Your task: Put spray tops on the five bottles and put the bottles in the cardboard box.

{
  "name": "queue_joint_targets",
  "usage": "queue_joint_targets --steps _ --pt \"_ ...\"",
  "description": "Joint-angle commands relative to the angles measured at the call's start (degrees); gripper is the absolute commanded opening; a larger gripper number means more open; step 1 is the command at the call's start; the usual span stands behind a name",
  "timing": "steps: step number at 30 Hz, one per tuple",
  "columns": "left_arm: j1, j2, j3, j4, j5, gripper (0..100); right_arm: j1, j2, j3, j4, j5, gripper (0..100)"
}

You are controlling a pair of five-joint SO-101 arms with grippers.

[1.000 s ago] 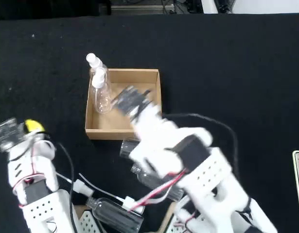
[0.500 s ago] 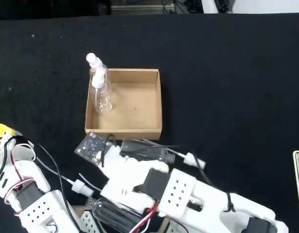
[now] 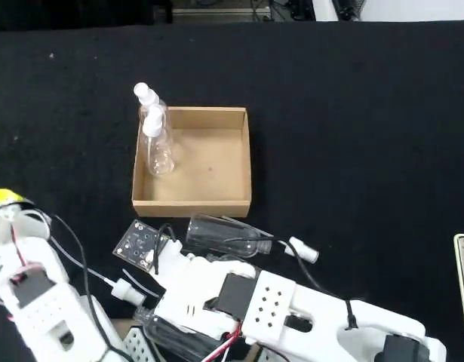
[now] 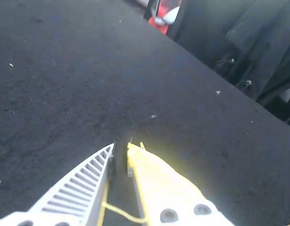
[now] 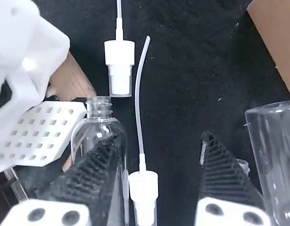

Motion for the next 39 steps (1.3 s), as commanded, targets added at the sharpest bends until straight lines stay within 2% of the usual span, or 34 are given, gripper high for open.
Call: queue_joint_targets --steps 1,8,22,26,30,32,35,39 --pt "-3.4 14.0 -11.1 -1.1 0.8 3 -1.0 -2.0 -0.5 -0.8 -0.4 23.4" --pt "-15.6 30.9 -21.3 -1.1 10.4 3 -0.9 -2.0 -0.6 0.9 -0.5 23.4" --pt "-27.6 57.8 -47.6 -0.9 10.9 3 -1.0 -2.0 -0.8 2.4 -0.4 23.4" --pt "-30.8 65.3 -58.4 4.9 10.9 3 -1.3 -2.0 -0.6 2.4 -0.4 23.3" --pt "-32.4 72.1 -68.4 12.1 10.9 3 -6.9 -2.0 -0.7 3.4 -0.9 23.3" --pt "-33.0 74.9 -72.6 14.6 10.9 3 -10.7 -2.0 -0.9 4.1 -3.8 23.3" --pt "-34.2 78.0 -76.9 16.0 10.9 3 -14.5 -1.7 -0.8 4.1 -7.1 23.3" --pt "-35.7 79.9 -80.0 15.9 10.9 3 -15.1 -1.6 -0.6 4.1 -7.7 23.4"
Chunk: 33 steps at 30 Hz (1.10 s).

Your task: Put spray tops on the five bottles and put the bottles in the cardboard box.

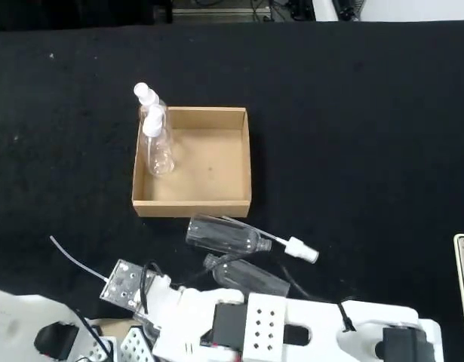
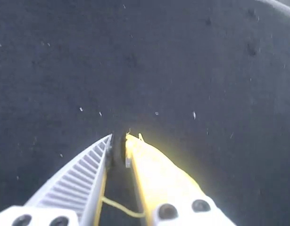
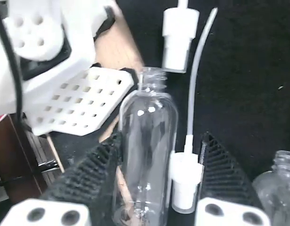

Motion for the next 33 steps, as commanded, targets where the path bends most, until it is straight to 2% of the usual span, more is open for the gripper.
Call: queue_joint_targets --steps 1,7,16,21,27,31,33 --pt "-1.6 0.1 -6.3 0.0 0.4 3 -1.8 -1.6 -0.5 0.4 -1.0 23.6" --pt "-3.1 0.4 -8.4 -0.2 0.4 3 -6.3 -1.5 3.5 -2.6 -1.0 23.7" --pt "-3.2 0.5 -9.2 0.2 0.4 3 -6.3 -1.5 13.7 -13.5 -1.0 23.7" --pt "-3.2 0.5 -9.2 0.2 0.4 3 -4.0 -1.5 15.8 -15.0 -0.1 23.5" --pt "-4.1 0.4 -9.1 0.2 0.4 3 4.7 -1.5 15.9 -12.6 14.9 21.3" --pt "-4.2 0.0 -9.0 0.2 0.4 3 8.3 -2.0 12.1 -7.8 24.7 7.4" --pt "-4.2 0.0 -9.0 0.3 0.4 3 9.5 -2.0 9.2 -5.2 27.5 3.8"
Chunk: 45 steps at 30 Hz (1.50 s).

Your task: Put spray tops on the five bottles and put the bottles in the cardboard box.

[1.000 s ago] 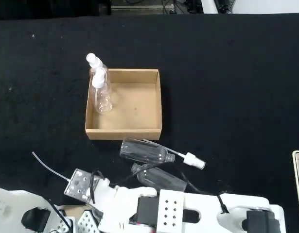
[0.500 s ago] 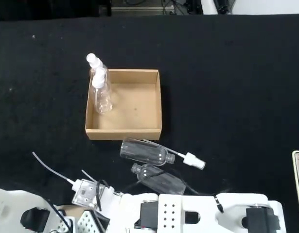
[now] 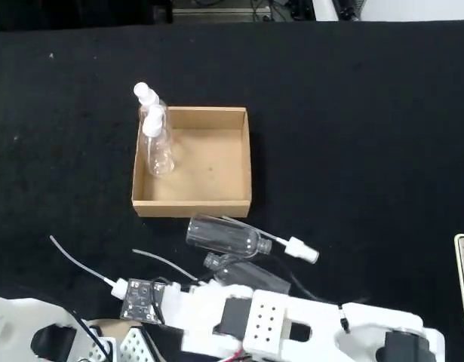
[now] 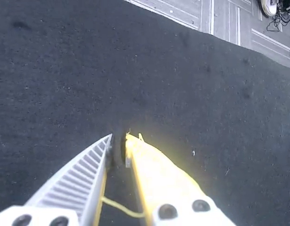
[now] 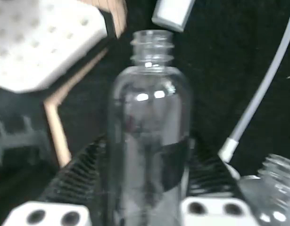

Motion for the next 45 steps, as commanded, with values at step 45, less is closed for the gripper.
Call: queue_joint_targets --steps 45 --pt "42.4 -44.8 48.3 14.1 -16.4 3 115.3 2.1 -17.5 5.5 36.2 9.8"
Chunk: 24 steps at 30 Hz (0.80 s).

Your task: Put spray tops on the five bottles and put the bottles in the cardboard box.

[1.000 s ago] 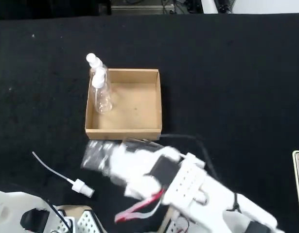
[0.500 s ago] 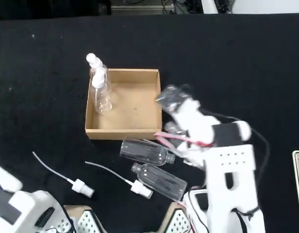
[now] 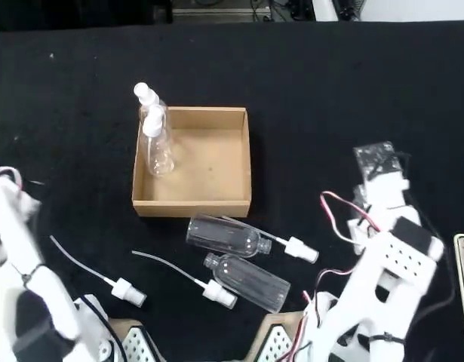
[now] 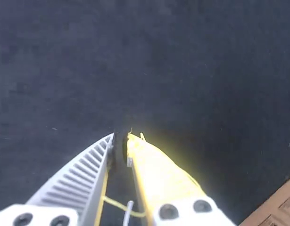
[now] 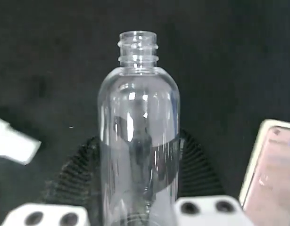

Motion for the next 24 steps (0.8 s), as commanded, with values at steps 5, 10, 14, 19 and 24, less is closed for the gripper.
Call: queue_joint_targets --steps 5,10,14,19,24 --pt "3.6 -11.0 10.4 -6.9 -0.4 3 5.5 14.7 -6.4 -3.7 0.4 10.0" --pt "3.7 -17.2 15.6 -7.3 -0.4 3 5.0 29.8 -15.5 -2.7 0.4 19.2" --pt "3.6 -21.7 20.4 -11.5 -0.4 3 5.0 35.1 -23.5 3.2 0.5 33.7" --pt "3.6 -26.7 24.2 -13.3 -0.4 3 3.2 37.1 -31.6 11.4 3.4 32.7" --pt "3.6 -30.4 26.3 -13.4 -0.4 3 2.9 39.1 -36.8 15.0 6.9 32.1"
